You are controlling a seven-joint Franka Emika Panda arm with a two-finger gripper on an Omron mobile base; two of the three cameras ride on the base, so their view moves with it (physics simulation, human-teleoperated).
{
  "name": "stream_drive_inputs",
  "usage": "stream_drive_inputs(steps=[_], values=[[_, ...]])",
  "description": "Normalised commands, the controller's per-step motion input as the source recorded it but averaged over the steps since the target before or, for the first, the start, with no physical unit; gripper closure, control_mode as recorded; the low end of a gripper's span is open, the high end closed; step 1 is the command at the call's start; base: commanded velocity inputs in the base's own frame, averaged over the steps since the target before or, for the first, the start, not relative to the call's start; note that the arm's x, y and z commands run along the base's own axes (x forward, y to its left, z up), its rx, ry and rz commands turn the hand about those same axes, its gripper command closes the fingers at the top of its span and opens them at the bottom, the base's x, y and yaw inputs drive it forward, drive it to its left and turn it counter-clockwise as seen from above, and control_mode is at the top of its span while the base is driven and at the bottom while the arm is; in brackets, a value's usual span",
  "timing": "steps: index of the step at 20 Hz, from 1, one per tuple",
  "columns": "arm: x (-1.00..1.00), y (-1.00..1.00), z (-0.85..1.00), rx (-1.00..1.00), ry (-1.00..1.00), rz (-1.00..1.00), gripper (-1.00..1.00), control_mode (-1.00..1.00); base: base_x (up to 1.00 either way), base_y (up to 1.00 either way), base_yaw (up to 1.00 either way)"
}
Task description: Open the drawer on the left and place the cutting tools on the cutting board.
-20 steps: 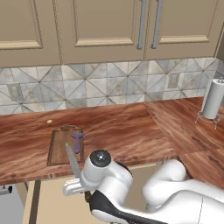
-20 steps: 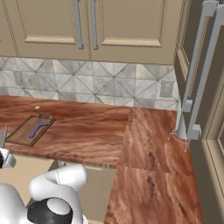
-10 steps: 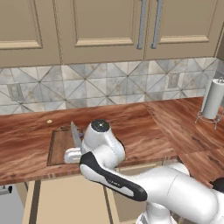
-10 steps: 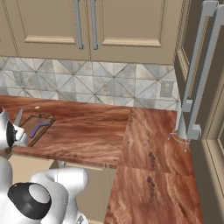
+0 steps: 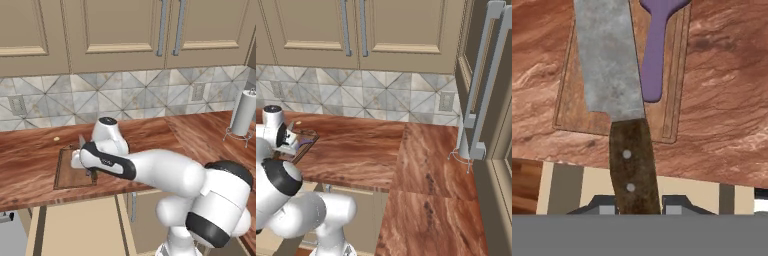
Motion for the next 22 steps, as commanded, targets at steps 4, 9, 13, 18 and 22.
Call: stream_drive_inputs(steps=[4, 9, 13, 18, 22], values=[[0.57, 0.59, 0.00, -0.05, 0.01, 0.00, 1.00, -1.00, 0.00, 0.00, 0.00], [0.51, 0.61, -0.03, -0.11, 0.00, -0.04, 1.00, -1.00, 0.00, 0.00, 0.00], [0.09, 0.09, -0.01, -0.03, 0.01, -0.01, 1.00, -1.00, 0.00, 0.00, 0.00], [0.01, 0.00, -0.15, 0.00, 0.01, 0.00, 1.00, -1.00, 0.00, 0.00, 0.00], [0.07, 0.00, -0.14, 0.00, 0.00, 0.00, 1.00, -1.00, 0.00, 0.00, 0.00]])
